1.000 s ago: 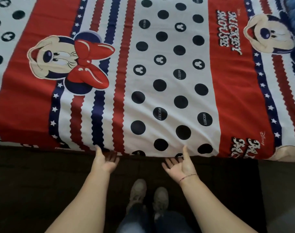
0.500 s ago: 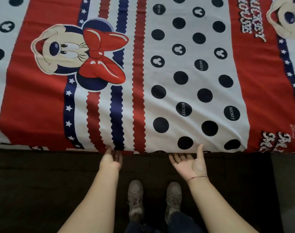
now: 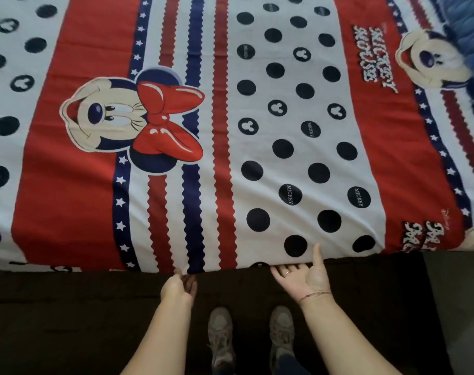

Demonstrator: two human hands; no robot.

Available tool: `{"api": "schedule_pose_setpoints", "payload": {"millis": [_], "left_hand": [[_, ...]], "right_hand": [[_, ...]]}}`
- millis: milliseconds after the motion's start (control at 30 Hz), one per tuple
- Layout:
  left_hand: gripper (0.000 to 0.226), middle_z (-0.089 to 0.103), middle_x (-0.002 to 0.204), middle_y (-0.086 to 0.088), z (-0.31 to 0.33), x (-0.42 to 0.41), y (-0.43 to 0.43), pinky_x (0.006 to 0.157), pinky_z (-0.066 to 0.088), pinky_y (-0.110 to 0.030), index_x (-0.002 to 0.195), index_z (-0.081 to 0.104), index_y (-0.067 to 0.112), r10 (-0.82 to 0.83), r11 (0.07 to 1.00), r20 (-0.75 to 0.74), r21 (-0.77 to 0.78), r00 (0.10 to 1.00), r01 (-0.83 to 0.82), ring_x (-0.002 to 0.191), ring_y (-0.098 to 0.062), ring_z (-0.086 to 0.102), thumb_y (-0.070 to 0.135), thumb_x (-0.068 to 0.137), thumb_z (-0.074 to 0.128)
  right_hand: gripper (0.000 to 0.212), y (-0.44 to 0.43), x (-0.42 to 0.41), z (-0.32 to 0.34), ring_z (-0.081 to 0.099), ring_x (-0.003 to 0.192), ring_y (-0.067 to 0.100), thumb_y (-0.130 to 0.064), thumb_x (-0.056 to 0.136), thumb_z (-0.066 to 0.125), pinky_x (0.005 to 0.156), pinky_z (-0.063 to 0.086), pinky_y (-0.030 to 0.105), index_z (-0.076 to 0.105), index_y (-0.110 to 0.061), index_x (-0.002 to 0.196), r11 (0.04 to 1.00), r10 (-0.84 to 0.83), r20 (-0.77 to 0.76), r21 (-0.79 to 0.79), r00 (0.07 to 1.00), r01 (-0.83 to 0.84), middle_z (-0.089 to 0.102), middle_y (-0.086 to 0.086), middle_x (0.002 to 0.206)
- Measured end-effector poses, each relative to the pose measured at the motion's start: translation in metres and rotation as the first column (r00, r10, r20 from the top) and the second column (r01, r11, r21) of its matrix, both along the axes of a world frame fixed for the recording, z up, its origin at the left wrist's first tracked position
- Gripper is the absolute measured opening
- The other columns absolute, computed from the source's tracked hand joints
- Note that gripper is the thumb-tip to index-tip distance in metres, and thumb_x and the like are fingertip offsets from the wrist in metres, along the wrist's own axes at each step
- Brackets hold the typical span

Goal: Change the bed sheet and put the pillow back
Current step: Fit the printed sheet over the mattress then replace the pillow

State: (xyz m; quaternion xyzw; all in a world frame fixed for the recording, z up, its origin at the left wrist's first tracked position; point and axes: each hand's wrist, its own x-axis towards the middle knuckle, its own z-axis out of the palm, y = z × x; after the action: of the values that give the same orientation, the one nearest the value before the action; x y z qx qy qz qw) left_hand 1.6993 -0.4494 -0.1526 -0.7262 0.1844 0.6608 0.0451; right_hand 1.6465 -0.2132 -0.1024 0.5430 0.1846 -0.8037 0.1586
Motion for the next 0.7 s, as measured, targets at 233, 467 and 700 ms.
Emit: {"api": "schedule_pose_setpoints", "payload": {"millis": [233, 467, 700], "left_hand": [[0.036, 0.063, 0.104, -0.012, 0.004, -0.013, -0.007, 0.078, 0.047, -0.027, 0.133, 0.052, 0.005, -0.112, 0.993, 0.202, -0.023, 0.973, 0.119, 0.081, -0.018, 0.061, 0.019, 0.1, 0.049], [0.037, 0.055, 0.136, -0.009, -0.014, -0.023, -0.009, 0.092, 0.046, -0.027, 0.136, 0.051, 0.008, -0.076, 0.995, 0.188, -0.046, 0.979, 0.086, 0.115, -0.017, 0.058, 0.02, 0.101, 0.047], [0.038, 0.061, 0.099, -0.004, -0.033, -0.035, -0.01, 0.102, 0.039, -0.023, 0.138, 0.049, 0.007, -0.015, 0.999, 0.049, -0.046, 0.999, 0.018, 0.086, -0.013, 0.059, 0.018, 0.102, 0.046]], "right_hand": [[0.08, -0.005, -0.002, 0.003, 0.039, 0.135, 0.036, -0.059, 0.08, 0.062, 0.112, 0.028, 0.058, 0.038, -0.016, 0.143, 1.0, -0.031, 0.032, 0.003, 0.999, 0.031, 0.05, 0.015, 0.124], [0.076, -0.003, 0.004, -0.023, 0.046, 0.123, 0.036, -0.061, 0.079, 0.06, 0.112, 0.028, 0.054, 0.043, -0.017, 0.138, 0.999, -0.046, -0.052, 0.009, 0.998, 0.047, 0.053, 0.015, 0.123], [0.074, -0.01, 0.01, -0.048, 0.048, 0.123, 0.035, -0.06, 0.076, 0.062, 0.111, 0.029, 0.056, 0.047, -0.018, 0.134, 0.999, -0.045, -0.2, 0.011, 0.979, 0.048, 0.051, 0.014, 0.135]]}}
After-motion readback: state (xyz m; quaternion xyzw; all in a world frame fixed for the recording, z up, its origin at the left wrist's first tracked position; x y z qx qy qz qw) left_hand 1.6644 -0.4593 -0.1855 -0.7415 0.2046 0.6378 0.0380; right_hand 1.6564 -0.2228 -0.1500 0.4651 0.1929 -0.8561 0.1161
